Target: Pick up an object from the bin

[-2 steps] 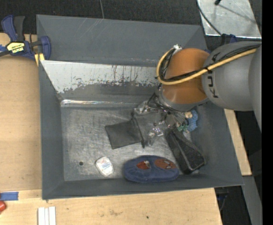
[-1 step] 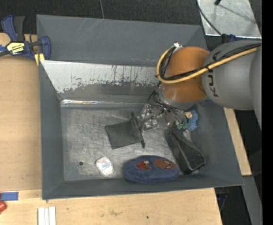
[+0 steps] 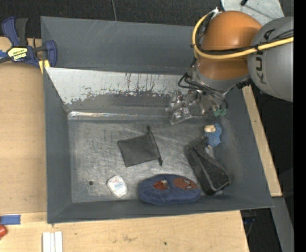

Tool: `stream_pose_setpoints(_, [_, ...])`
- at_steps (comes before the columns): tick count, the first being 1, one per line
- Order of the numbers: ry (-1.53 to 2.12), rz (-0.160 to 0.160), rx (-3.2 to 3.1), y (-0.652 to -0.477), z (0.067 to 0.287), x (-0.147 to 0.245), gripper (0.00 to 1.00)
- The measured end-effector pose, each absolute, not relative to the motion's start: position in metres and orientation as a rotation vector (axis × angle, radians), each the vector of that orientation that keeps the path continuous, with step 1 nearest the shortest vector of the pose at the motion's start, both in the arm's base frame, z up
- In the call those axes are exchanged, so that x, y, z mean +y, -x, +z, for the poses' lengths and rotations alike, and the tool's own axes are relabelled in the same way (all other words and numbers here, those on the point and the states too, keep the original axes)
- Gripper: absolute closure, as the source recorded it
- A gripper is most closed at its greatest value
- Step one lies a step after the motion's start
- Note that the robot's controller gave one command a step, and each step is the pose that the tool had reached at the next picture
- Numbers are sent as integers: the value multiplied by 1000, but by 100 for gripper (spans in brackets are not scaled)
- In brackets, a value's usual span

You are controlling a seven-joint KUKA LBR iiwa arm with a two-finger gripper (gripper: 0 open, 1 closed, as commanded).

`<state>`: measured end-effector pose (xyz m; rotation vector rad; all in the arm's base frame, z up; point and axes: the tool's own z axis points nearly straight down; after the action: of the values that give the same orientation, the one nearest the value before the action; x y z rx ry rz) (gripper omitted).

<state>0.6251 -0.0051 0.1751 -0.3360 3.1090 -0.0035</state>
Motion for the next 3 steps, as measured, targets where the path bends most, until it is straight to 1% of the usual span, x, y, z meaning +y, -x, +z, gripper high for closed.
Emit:
stream_pose_setpoints(1, [337,-1,3119,-622,170,-5,0])
stream_pose_setpoints(2, [342,6,3126,-579,127,74,0])
stream_pose_setpoints(3, [348,0,3120,-590,77,65,0])
